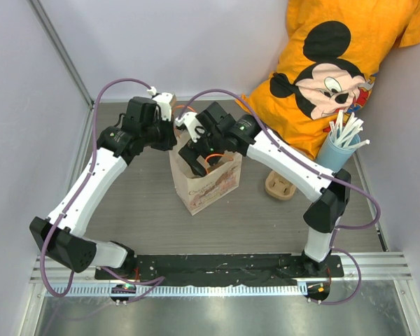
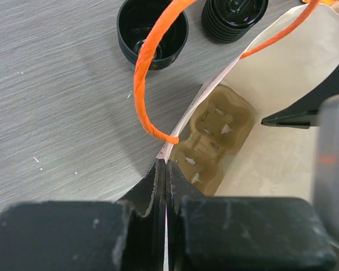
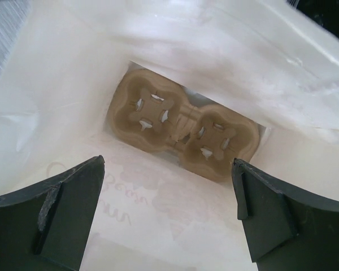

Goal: Pack the takeout coffee

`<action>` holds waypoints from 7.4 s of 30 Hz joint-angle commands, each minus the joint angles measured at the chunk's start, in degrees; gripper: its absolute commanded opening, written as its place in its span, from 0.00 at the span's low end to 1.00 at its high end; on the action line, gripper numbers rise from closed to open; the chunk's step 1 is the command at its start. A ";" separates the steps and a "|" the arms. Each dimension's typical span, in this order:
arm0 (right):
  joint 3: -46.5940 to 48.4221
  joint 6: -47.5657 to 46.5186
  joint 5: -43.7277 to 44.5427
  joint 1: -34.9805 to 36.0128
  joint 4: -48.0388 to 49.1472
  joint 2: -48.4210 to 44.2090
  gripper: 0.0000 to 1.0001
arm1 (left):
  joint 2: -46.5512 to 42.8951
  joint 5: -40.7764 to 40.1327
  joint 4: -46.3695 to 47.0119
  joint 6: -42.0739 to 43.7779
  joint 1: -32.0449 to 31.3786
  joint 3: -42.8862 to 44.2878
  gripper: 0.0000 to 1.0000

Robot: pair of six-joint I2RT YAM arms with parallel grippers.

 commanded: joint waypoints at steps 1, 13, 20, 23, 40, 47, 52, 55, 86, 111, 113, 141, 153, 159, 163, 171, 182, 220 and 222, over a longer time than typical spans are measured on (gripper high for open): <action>4.75 -1.83 -1.91 0.27 -0.99 -3.46 1.00 | -0.54 0.37 2.44 0.15 0.38 2.52 0.02; 9.86 -5.17 -4.89 0.36 -3.27 -5.83 1.00 | -0.80 1.42 1.82 1.46 0.38 4.54 0.17; 8.45 -5.44 -6.48 0.27 -3.89 -5.66 1.00 | -0.98 2.04 2.08 1.46 0.38 3.58 0.19; 8.63 -5.61 -6.74 0.27 -3.89 -5.83 1.00 | -1.07 1.60 2.26 1.38 0.38 3.49 0.20; 14.25 -7.28 -9.73 -3.86 -3.97 -9.26 1.00 | -3.00 -0.95 0.77 4.45 0.47 6.74 0.66; 12.94 -7.19 -11.05 -4.03 -3.89 -10.40 1.00 | -3.44 1.50 0.77 4.63 0.38 6.13 0.69; 12.58 -7.19 -9.92 -5.00 -2.75 -12.07 1.00 | -3.44 3.18 0.59 4.98 0.38 6.91 0.70; 12.15 -8.16 -9.47 -5.53 -2.39 -12.77 1.00 | -3.44 3.71 0.50 6.55 0.47 7.36 0.72; -8.07 -15.19 -14.83 -7.46 12.55 -18.58 0.51 | 2.88 2.13 10.96 16.84 0.56 8.59 0.52; 5.89 -14.58 -19.31 -7.20 12.63 -8.04 0.06 | -1.51 -8.68 7.18 15.53 3.63 11.75 0.00; 7.04 -14.75 -20.11 -6.85 12.90 -6.19 0.06 | -2.56 -10.09 6.74 15.61 4.42 11.40 0.00; 37.02 -14.40 -20.90 2.29 10.61 18.51 0.04 | -13.81 -31.35 11.84 12.19 17.61 -4.07 0.00; 41.06 -15.01 -19.58 4.75 13.42 22.90 0.04 | -14.69 -33.73 13.15 12.54 18.75 -2.48 0.00; 44.31 -14.32 -18.88 5.02 14.92 25.89 0.04 | -15.31 -35.14 14.56 12.27 20.16 -4.07 0.00; 46.33 -13.17 -18.70 5.02 15.45 26.86 0.04 | -15.22 -36.98 15.79 12.27 20.95 -5.56 0.01; 48.44 -11.15 -14.14 4.93 17.55 27.13 0.03 | -12.76 -33.92 18.07 10.60 22.44 -5.83 0.01; 47.91 -9.13 -7.19 1.95 21.95 28.79 0.02 | -3.10 -26.88 26.42 13.49 22.71 -0.91 0.04; 58.20 -6.23 1.16 -0.25 26.70 39.34 0.24 | 10.88 -23.98 32.67 13.33 24.73 7.53 0.18; 58.46 -6.23 0.73 -0.25 26.26 39.25 0.35 | 10.71 -23.72 32.40 13.42 24.73 7.71 0.24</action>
